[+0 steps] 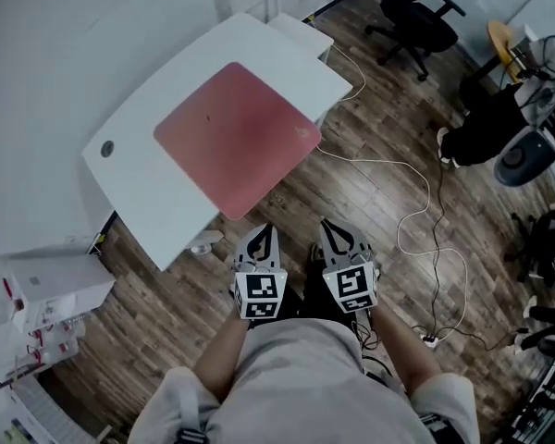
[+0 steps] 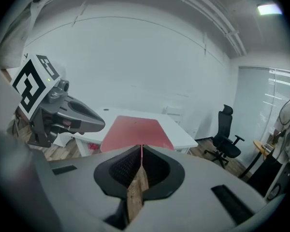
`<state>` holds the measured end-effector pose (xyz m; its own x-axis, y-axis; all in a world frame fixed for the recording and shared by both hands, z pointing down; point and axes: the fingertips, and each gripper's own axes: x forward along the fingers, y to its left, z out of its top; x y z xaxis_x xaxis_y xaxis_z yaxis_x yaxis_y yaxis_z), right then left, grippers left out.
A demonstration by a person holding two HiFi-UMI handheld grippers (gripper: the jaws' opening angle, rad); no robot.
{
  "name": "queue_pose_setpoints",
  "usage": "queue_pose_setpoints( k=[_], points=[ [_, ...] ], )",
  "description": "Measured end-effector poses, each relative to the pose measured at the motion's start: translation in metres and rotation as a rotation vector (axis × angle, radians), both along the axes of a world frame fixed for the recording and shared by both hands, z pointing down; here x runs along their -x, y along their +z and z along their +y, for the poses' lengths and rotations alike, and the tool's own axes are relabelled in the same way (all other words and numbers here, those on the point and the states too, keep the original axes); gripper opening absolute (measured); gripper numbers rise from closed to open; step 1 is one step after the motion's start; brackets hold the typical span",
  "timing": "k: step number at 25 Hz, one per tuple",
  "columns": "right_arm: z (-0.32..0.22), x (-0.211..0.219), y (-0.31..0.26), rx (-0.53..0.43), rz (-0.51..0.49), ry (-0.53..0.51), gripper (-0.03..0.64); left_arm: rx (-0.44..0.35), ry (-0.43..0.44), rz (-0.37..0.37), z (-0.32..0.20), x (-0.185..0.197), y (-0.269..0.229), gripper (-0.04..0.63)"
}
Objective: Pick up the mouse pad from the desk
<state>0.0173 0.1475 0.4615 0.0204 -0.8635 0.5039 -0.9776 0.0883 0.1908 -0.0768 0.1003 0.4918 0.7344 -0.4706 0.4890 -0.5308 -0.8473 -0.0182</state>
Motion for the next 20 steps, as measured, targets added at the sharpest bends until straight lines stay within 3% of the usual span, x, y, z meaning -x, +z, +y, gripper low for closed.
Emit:
queue_pose_setpoints(
  k=[4, 8, 12, 15, 20],
  points=[
    [-0.026, -0.032, 0.021, 0.042, 0.044, -0.077, 0.041, 0.039, -0.099, -0.011, -0.021, -0.008, 0.021, 0.012],
    [-0.063, -0.061, 0.048, 0.078, 0.069, -0.187, 0.041, 0.041, -0.207, -0.075, -0.049, -0.024, 0.043, 0.012],
    [-0.096, -0.076, 0.065, 0.089, 0.121, -0.310, 0.041, 0.096, -0.300, -0.120, -0.063, -0.034, 0.065, 0.012],
    [-0.115, -0.088, 0.085, 0.105, 0.165, -0.408, 0.041, 0.077, -0.344, -0.215, -0.069, -0.041, 0.088, 0.012],
    [-0.128, -0.111, 0.129, 0.158, 0.278, -0.553, 0.043, -0.038, -0.390, -0.425, -0.067, -0.049, 0.123, 0.011]
  ],
)
